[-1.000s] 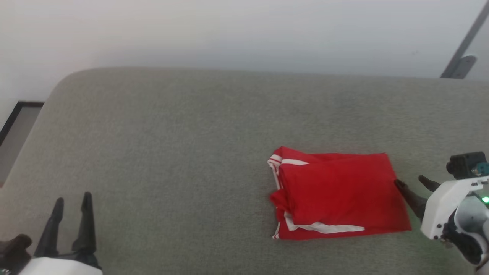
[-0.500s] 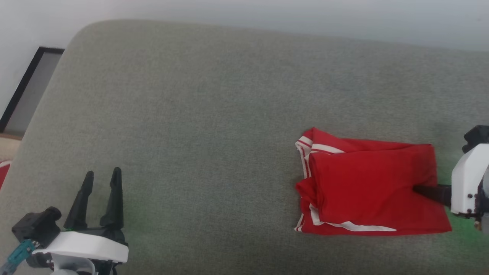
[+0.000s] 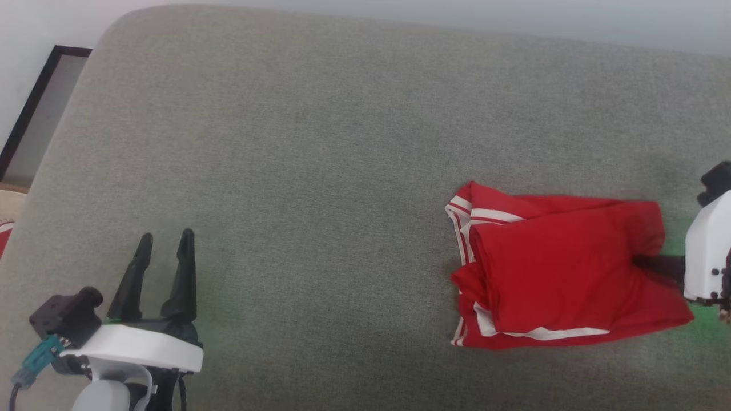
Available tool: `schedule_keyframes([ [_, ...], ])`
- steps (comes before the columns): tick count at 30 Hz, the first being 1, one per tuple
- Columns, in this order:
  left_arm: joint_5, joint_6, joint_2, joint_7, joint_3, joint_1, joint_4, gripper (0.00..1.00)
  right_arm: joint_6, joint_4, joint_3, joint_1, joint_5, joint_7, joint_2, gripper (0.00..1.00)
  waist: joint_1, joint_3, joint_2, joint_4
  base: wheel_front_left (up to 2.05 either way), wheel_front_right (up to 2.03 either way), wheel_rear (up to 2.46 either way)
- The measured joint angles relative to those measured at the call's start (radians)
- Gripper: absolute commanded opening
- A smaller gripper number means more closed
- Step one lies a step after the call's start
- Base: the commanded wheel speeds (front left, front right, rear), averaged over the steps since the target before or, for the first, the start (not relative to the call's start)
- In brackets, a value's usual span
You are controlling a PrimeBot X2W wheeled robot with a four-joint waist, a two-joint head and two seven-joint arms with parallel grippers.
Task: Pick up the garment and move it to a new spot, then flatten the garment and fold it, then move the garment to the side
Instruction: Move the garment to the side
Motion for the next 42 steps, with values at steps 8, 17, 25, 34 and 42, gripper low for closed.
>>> schedule_keyframes([
  [8,0.013,0.0,0.007,0.0,-0.032,-0.046,-0.016,1.0,0.0,0.009,-0.07,-0.044,-0.079,-0.032,-0.033,0.0,0.0,0.019,0.0,-0.038,0.0,0.0,0.0],
  [17,0.03,0.0,0.008,0.0,-0.078,-0.115,-0.029,1.0,0.0,0.03,-0.153,-0.111,-0.152,-0.065,-0.105,0.0,0.0,0.062,0.0,-0.1,0.0,0.0,0.0],
  [25,0.057,0.0,0.0,0.0,-0.133,-0.194,-0.031,1.0,-0.001,0.083,-0.203,-0.192,-0.238,-0.136,-0.193,0.0,0.0,0.122,0.0,-0.169,0.0,0.0,0.0],
  [34,0.066,0.0,0.003,0.0,-0.202,-0.292,-0.027,1.0,0.0,0.154,-0.201,-0.272,-0.324,-0.244,-0.274,0.0,0.0,0.197,0.0,-0.226,0.0,0.0,0.0],
  [42,0.055,0.0,0.012,0.0,-0.281,-0.367,-0.024,1.0,0.0,0.238,-0.185,-0.327,-0.398,-0.347,-0.326,0.0,0.0,0.252,0.0,-0.255,0.0,0.0,0.0],
])
